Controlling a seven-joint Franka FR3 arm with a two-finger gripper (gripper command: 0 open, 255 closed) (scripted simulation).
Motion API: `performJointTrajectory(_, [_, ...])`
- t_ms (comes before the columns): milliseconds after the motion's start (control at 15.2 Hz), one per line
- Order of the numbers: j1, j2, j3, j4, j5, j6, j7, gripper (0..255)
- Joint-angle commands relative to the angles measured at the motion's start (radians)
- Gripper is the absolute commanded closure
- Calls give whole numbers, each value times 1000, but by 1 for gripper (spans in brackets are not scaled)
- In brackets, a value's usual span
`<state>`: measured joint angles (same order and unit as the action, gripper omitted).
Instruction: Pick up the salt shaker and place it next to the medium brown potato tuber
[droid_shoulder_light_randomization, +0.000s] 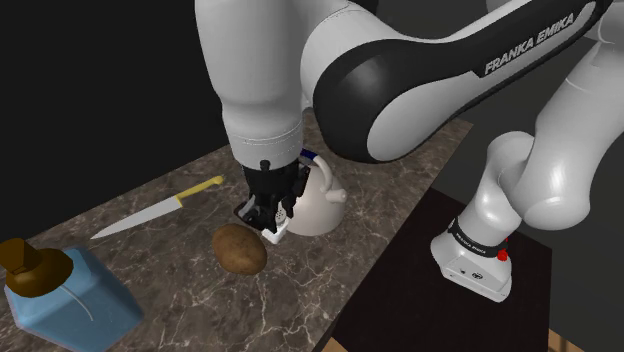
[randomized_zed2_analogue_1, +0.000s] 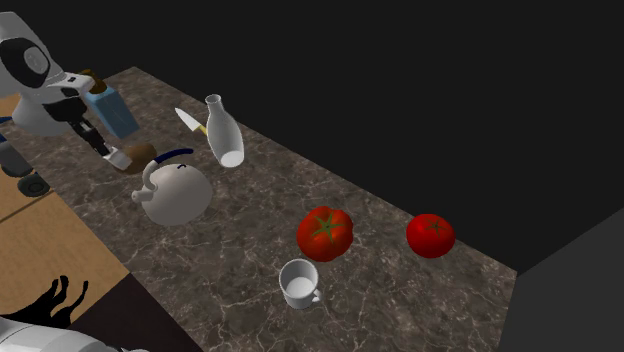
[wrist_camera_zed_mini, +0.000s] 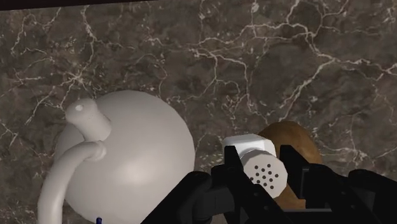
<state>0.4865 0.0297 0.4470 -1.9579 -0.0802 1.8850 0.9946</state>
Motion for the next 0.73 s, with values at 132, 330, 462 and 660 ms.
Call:
performJointTrajectory(132, [0, 12, -1, -42, -7, 53, 6, 255])
performJointTrajectory(330, [1, 27, -1, -67, -16, 91, 14, 255])
performJointTrajectory(462, [1, 38, -1, -83, -22, 116, 19, 255])
performJointTrajectory(660, [2, 56, -2, -104, -32, 153, 28, 255])
